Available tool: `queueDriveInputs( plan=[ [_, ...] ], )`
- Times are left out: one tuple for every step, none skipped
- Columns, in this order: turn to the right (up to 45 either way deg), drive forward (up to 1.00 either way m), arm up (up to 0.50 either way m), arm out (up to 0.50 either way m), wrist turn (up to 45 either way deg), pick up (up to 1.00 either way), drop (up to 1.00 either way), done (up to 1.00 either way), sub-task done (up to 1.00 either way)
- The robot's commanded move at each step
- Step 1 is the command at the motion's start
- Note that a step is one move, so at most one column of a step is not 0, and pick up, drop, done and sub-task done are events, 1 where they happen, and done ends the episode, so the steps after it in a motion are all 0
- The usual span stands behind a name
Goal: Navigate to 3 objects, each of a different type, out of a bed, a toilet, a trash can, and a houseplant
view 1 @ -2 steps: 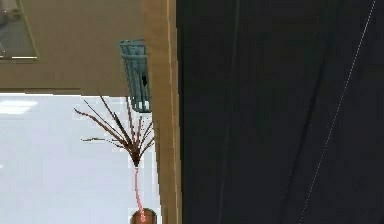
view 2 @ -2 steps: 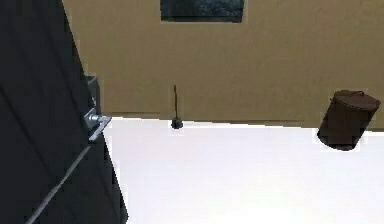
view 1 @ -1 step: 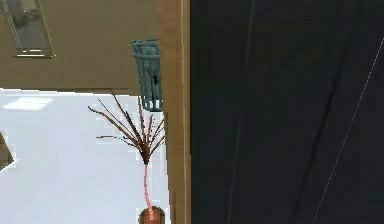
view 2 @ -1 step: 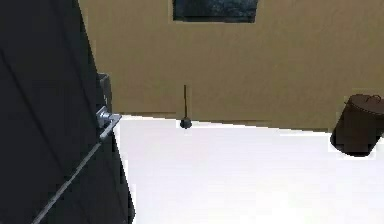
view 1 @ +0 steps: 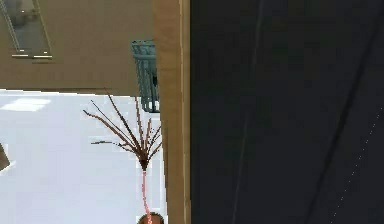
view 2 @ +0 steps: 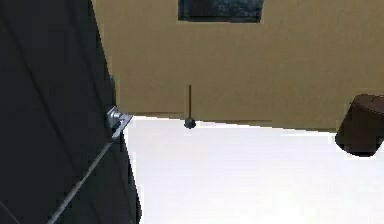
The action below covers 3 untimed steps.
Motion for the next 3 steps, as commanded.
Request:
queueDriveInputs(
  plan=[
    [-15.0, 0.00, 0.00, 0.00, 0.0, 0.00, 0.00, 0.00, 0.00],
    [0.0, 0.00, 0.00, 0.00, 0.0, 0.00, 0.00, 0.00, 1.00],
    [45.0, 0.00, 0.00, 0.00, 0.0, 0.00, 0.00, 0.00, 0.00]
  ],
)
